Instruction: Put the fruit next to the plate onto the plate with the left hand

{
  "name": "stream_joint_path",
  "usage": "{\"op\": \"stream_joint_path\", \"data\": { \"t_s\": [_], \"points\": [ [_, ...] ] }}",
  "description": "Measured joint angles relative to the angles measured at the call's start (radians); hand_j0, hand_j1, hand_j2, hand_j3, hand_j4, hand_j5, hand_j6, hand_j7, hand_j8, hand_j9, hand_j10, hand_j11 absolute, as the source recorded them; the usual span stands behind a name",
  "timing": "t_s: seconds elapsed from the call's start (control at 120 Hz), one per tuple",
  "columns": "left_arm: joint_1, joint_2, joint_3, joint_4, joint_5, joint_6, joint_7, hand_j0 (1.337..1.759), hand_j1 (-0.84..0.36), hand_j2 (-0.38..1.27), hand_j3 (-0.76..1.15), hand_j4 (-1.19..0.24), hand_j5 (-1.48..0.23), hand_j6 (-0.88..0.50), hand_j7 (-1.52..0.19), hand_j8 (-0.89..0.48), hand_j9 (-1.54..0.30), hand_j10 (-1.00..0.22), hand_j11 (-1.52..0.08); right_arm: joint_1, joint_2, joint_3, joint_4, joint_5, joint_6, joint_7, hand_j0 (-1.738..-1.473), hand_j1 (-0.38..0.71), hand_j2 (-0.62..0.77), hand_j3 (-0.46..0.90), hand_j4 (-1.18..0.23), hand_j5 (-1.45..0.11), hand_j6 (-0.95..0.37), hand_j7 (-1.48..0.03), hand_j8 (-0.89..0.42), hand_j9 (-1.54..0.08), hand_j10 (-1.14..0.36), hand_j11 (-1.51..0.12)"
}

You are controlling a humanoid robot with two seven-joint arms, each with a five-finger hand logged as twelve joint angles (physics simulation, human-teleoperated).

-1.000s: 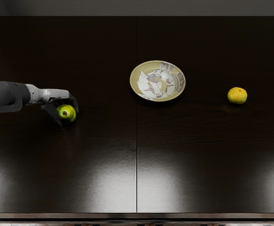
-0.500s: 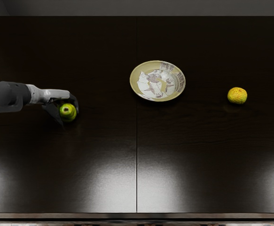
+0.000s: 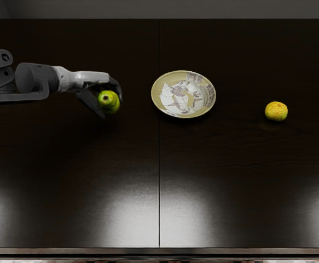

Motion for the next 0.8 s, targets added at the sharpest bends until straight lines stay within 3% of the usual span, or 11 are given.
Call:
{"op": "stream_joint_path", "data": {
  "t_s": [0.283, 0.367, 0.408, 0.533, 0.8],
  "points": [
    [-0.042, -0.150, -0.060, 0.072, -0.029, 0.004, 0.001, 1.648, -0.32, 0.21, 0.00, -0.44, -0.93, -0.20, -0.95, -0.25, -0.96, -0.61, -0.95, 0.000, 0.000, 0.000, 0.000, 0.000, 0.000, 0.000, -1.658, -0.31, -0.01, 0.00, -0.03, -0.04, -0.03, -0.04, -0.03, -0.04, -0.03, -0.04],
    [-0.054, -0.197, -0.068, 0.120, -0.029, 0.004, 0.001, 1.648, -0.33, 0.24, 0.00, -0.43, -0.94, -0.20, -0.95, -0.25, -0.97, -0.61, -0.95, 0.000, 0.000, 0.000, 0.000, 0.000, 0.000, 0.000, -1.658, -0.31, -0.01, 0.00, -0.03, -0.04, -0.03, -0.04, -0.03, -0.04, -0.03, -0.04],
    [-0.059, -0.225, -0.071, 0.145, -0.029, 0.004, 0.002, 1.649, -0.39, 0.38, 0.00, -0.40, -0.94, -0.17, -0.95, -0.23, -0.97, -0.59, -0.95, 0.000, 0.000, 0.000, 0.000, 0.000, 0.000, 0.000, -1.658, -0.31, -0.01, 0.00, -0.03, -0.04, -0.03, -0.04, -0.03, -0.04, -0.03, -0.04],
    [-0.065, -0.300, -0.076, 0.206, -0.025, 0.033, 0.001, 1.648, -0.36, 0.27, 0.00, -0.41, -0.93, -0.19, -0.93, -0.25, -0.95, -0.61, -0.95, 0.000, 0.000, 0.000, 0.000, 0.000, 0.000, 0.000, -1.658, -0.31, -0.01, 0.00, -0.03, -0.04, -0.03, -0.04, -0.03, -0.04, -0.03, -0.04],
    [-0.080, -0.509, -0.078, 0.409, -0.019, 0.055, 0.001, 1.649, -0.31, 0.22, 0.00, -0.44, -0.93, -0.23, -0.93, -0.28, -0.94, -0.63, -0.95, 0.000, 0.000, 0.000, 0.000, 0.000, 0.000, 0.000, -1.658, -0.31, -0.01, 0.00, -0.03, -0.04, -0.03, -0.04, -0.03, -0.04, -0.03, -0.04]
  ]
}}
